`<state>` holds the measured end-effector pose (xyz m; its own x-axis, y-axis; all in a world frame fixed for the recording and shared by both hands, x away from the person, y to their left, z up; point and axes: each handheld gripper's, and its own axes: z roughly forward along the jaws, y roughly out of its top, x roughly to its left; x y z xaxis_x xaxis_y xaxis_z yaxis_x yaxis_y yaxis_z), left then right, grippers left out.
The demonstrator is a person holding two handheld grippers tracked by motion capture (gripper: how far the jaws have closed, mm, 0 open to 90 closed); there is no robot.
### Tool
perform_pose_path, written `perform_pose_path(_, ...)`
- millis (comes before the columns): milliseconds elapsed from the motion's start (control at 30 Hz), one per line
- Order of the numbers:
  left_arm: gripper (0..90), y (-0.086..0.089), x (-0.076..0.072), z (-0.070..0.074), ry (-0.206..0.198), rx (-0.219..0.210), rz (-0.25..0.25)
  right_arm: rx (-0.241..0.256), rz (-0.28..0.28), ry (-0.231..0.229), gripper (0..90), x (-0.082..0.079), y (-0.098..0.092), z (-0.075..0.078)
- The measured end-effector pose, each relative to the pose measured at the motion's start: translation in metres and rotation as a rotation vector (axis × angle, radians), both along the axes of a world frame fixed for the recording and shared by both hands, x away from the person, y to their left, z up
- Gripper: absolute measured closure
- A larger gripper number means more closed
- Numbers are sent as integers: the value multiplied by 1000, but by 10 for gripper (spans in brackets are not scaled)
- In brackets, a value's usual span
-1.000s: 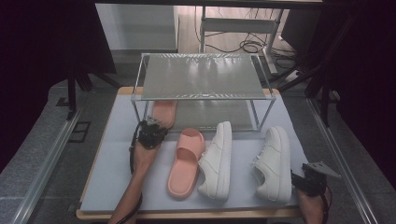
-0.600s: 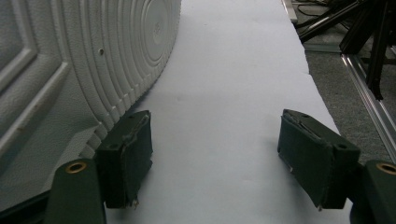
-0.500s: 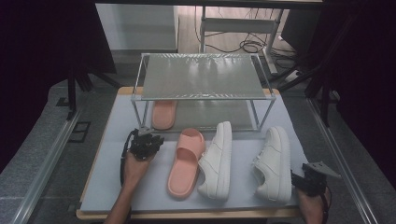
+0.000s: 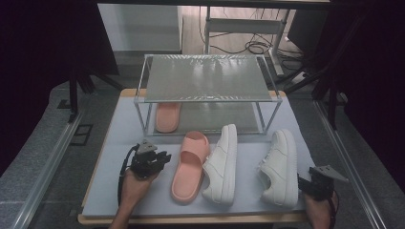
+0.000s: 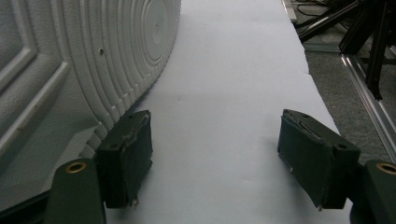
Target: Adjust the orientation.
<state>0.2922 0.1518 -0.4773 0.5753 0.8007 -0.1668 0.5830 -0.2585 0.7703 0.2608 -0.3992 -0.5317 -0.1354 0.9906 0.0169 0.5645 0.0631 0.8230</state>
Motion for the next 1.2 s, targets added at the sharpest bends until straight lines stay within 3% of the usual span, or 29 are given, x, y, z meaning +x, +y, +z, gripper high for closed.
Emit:
perform_pose_path(267,675,-21,3,3,-9,12,-38,0,0,0,266,0,0,0)
perform_pose_path(600,652,-41,21,-5,16,61,-4,2,1,0,266,0,0,0)
perform_pose_path(1200,774,-39,27,-2,29,58,46,1,1,-1,266,0,0,0)
